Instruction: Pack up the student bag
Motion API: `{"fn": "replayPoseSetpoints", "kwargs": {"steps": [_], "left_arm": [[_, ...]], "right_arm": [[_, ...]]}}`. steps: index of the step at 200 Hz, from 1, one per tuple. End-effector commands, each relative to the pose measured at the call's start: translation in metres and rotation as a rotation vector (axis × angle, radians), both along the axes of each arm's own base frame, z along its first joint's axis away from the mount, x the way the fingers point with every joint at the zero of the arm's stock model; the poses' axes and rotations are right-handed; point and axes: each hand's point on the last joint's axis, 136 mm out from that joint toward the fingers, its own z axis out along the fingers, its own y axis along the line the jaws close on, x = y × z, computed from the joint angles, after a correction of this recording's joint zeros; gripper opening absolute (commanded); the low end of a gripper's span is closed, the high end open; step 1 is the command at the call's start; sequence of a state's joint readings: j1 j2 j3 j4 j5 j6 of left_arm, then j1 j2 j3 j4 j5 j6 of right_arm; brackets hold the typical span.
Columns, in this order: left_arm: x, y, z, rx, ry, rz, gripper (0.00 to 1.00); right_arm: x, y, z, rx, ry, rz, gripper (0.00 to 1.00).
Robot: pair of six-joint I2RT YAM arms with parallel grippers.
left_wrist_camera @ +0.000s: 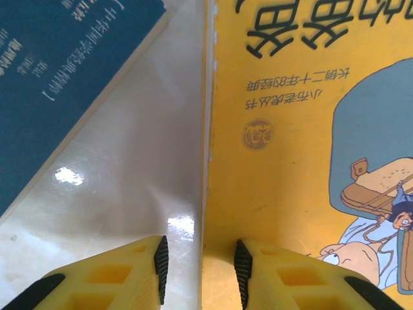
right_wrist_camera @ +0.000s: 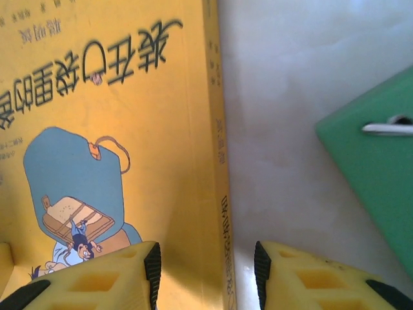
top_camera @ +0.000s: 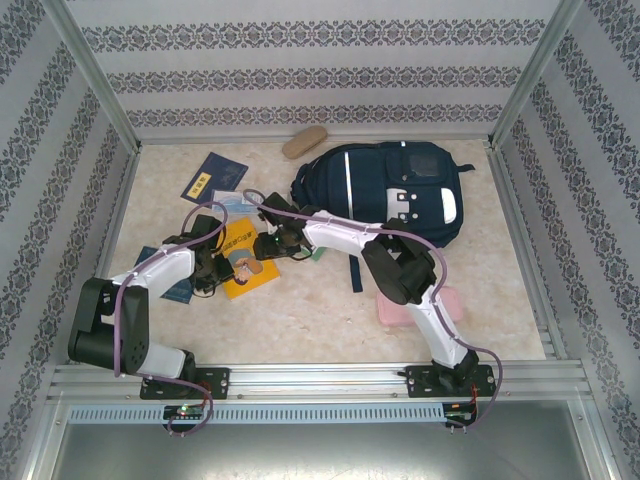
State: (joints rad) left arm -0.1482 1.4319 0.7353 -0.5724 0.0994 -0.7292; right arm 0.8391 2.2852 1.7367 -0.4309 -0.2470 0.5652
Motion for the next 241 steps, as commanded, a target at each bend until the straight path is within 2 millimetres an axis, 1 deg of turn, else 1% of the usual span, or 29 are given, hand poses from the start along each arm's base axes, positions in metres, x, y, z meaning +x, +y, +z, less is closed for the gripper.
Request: {"fn": "replayPoseSetpoints", "kwargs": {"steps": [1,20,42,64,93,103,148,161,168,185,202,217,241], "left_arm": [[-0.009,-0.003,-0.016,-0.027,0.040,-0.008,0.36],[-0.007,-0.008,-0.017,-0.047,0.030,-0.012,0.36],[-0.005,-0.010,-0.018,-0.063,0.025,-0.014,0.36],[-0.004,-0.012,-0.017,-0.070,0.019,-0.016,0.36],[-0.003,-0.011,-0.013,-0.066,0.008,-0.019,0.36],[-0.003,-0.011,-0.013,-0.065,0.007,-0.019,0.36],[-0.003,-0.008,-0.011,-0.049,0.003,-0.021,0.36],[-0.002,-0.008,-0.011,-0.049,0.003,-0.019,0.36],[-0.002,-0.008,-0.011,-0.051,0.002,-0.020,0.36],[-0.001,-0.009,-0.010,-0.054,-0.001,-0.021,0.36],[-0.001,-0.009,-0.010,-0.054,0.001,-0.022,0.36],[-0.001,-0.009,-0.009,-0.055,-0.002,-0.023,0.36],[0.000,-0.010,-0.010,-0.059,-0.002,-0.025,0.36]], "right_arm": [[-0.024,0.021,-0.007,0.066,0.099,0.067,0.45],[-0.041,0.042,0.003,0.153,0.158,0.101,0.45],[-0.056,0.063,0.016,0.271,0.258,0.123,0.44],[-0.062,0.073,0.038,0.384,0.311,0.142,0.43],[-0.059,0.070,0.077,0.530,0.340,0.157,0.41],[-0.060,0.067,0.088,0.563,0.346,0.165,0.42],[-0.072,0.052,0.109,0.607,0.350,0.198,0.41],[-0.075,0.048,0.108,0.597,0.352,0.208,0.41],[-0.075,0.046,0.104,0.586,0.355,0.205,0.41],[-0.073,0.040,0.081,0.506,0.363,0.183,0.40],[-0.067,0.038,0.063,0.451,0.355,0.159,0.40],[-0.063,0.042,0.058,0.440,0.353,0.157,0.40],[-0.060,0.055,0.053,0.439,0.359,0.172,0.40]]}}
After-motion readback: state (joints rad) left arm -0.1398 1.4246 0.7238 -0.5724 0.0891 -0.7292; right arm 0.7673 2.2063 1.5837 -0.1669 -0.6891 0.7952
